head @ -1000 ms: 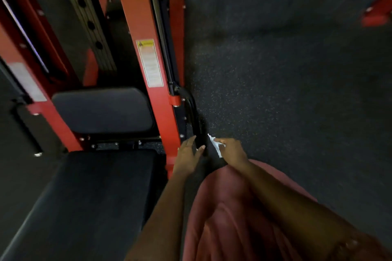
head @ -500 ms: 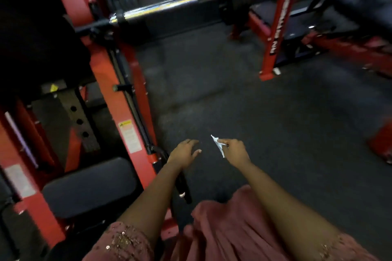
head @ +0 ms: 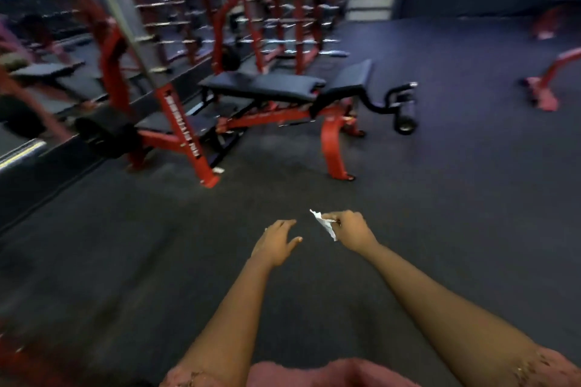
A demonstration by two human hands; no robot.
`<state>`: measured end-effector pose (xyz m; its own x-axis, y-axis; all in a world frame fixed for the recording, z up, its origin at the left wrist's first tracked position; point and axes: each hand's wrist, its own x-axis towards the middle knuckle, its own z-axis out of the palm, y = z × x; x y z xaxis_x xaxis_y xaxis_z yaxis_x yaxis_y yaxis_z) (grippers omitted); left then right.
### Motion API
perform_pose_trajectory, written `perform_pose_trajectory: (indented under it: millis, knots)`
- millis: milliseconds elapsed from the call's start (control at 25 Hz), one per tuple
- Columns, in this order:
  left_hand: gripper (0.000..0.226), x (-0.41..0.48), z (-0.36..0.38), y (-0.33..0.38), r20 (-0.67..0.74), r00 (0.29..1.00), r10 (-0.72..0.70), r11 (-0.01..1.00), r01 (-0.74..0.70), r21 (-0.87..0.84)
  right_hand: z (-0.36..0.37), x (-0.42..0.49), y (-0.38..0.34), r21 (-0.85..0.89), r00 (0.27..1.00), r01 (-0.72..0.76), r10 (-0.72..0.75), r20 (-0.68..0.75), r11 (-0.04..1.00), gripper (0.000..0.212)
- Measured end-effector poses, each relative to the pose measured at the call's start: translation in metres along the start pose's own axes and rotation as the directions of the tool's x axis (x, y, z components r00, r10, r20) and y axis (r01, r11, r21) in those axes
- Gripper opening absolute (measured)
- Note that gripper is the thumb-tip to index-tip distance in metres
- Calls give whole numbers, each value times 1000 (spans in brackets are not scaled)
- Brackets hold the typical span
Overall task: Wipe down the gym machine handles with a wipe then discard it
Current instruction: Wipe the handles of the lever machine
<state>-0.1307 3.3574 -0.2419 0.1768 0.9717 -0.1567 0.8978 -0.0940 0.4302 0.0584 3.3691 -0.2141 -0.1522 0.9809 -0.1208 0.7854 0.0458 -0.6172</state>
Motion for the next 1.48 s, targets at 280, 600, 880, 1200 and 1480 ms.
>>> perform_pose_trajectory:
  millis: [280,600,880,1200,1480]
  knots:
    - [54,85,44,199,194,884,426,892,-446,73,-135,-59,139,84,899,-306,317,-303,948,42]
    - [56,95,152,517,383,519,764,559,-829,7,-299,-226,327,280,505,-553,583,-636,785,36]
    - [53,8,253,786,483,114,868,195,-973,-122,-397,-427,450,421,86,-738,692,-717,528,37]
    - [52,-124,362,1009,442,-268,856,-193,-959,-208,-484,-611,535,597,-330,-774,673,-662,209,30]
    - [57,-264,430,1128,461,-598,655,-484,-802,-351,-496,-753,546,779,-663,-625,561,-496,-49,35]
